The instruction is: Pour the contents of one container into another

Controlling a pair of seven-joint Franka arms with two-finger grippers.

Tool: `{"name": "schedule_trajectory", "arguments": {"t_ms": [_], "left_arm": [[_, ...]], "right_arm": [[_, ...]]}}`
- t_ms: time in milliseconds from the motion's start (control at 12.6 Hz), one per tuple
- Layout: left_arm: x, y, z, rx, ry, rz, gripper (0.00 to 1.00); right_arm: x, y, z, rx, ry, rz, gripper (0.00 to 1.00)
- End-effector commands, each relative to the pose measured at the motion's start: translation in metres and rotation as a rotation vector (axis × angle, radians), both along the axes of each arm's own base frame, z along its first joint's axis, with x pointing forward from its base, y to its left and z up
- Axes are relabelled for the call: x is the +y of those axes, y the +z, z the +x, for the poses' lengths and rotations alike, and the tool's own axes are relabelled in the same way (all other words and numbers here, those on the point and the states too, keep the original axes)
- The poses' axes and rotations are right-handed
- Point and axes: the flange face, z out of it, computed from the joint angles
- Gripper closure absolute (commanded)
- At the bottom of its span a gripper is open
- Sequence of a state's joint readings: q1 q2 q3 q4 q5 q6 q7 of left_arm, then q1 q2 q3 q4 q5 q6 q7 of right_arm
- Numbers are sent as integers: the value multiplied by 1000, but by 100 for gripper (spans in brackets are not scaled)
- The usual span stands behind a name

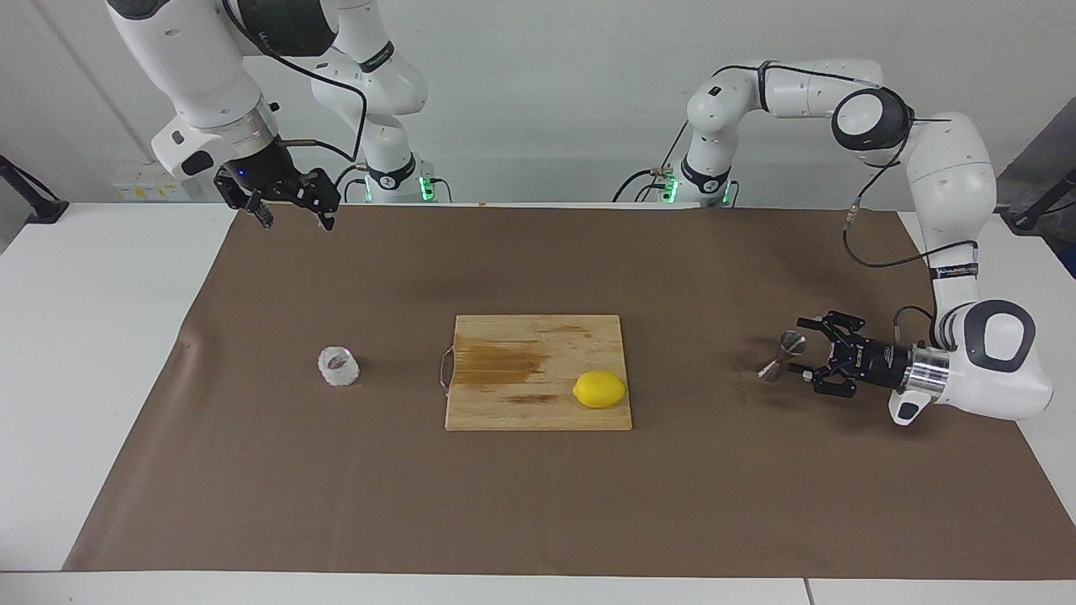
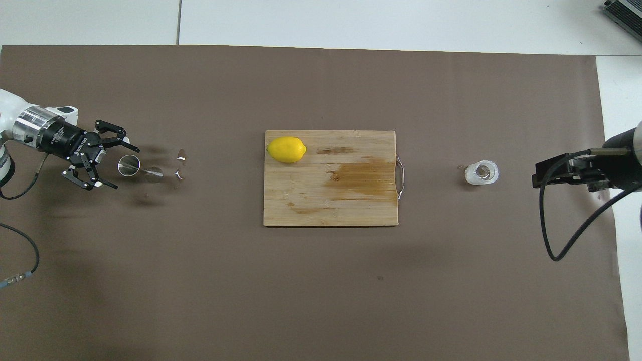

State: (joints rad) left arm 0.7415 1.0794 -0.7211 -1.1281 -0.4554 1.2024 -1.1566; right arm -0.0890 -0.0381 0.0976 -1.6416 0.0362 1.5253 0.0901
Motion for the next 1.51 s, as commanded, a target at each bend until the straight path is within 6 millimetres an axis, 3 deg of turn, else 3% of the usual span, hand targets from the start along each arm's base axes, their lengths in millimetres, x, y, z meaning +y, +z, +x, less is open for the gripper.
{"name": "schedule_trajectory", "arguments": {"t_ms": [0, 1432], "left_arm": [[4, -2, 2, -11, -3, -15, 0], [3, -3, 6, -25, 29, -19, 4]], "right_arm": [[0, 0, -1, 5, -13, 24, 0], [0, 0, -1, 5, -13, 26, 0]]}}
